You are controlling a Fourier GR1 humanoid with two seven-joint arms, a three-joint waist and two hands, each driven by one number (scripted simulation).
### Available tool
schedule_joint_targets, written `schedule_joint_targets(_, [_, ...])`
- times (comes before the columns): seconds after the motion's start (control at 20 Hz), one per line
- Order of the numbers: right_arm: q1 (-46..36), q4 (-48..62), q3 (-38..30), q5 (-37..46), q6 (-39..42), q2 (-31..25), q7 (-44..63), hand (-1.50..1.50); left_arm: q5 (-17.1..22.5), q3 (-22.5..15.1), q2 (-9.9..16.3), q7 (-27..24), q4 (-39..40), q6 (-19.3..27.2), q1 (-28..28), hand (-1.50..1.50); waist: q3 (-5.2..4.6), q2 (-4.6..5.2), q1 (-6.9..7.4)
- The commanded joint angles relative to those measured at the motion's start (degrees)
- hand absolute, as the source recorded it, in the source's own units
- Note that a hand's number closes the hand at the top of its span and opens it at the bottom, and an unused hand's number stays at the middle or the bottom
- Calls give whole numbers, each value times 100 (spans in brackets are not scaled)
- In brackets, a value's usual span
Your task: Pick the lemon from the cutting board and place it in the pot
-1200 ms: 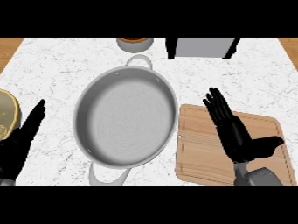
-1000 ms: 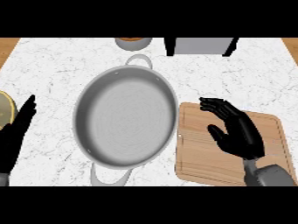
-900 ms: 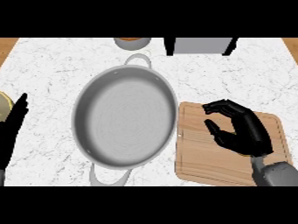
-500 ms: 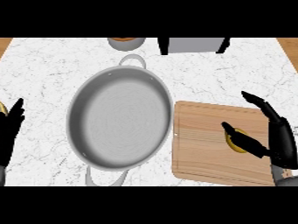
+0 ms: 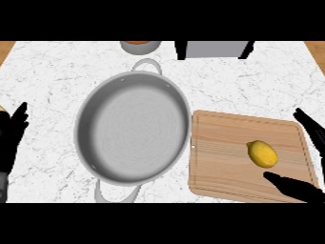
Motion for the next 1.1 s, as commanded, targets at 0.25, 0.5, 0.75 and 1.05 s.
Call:
schedule_joint_targets(0.25, [-77, -1665, 241, 527, 2183, -1437, 3155, -150, -111, -104, -100, 186, 115, -33, -308, 0, -10, 23, 76])
schedule_joint_targets(0.5, [-503, -2169, 503, -272, 3404, -1417, 4428, -150, -208, -42, -137, 23, 301, -12, -351, 0, 6, 46, 178])
schedule_joint_targets(0.75, [-897, -1776, 501, -324, 3984, -1019, 4867, -150, -285, -64, -237, 195, -194, -109, -144, 0, 24, 32, 184])
schedule_joint_targets(1.05, [-689, -1857, 608, 268, 4177, -311, 5241, -150, -313, 293, -196, 108, -27, -391, -176, 0, 26, 26, 140])
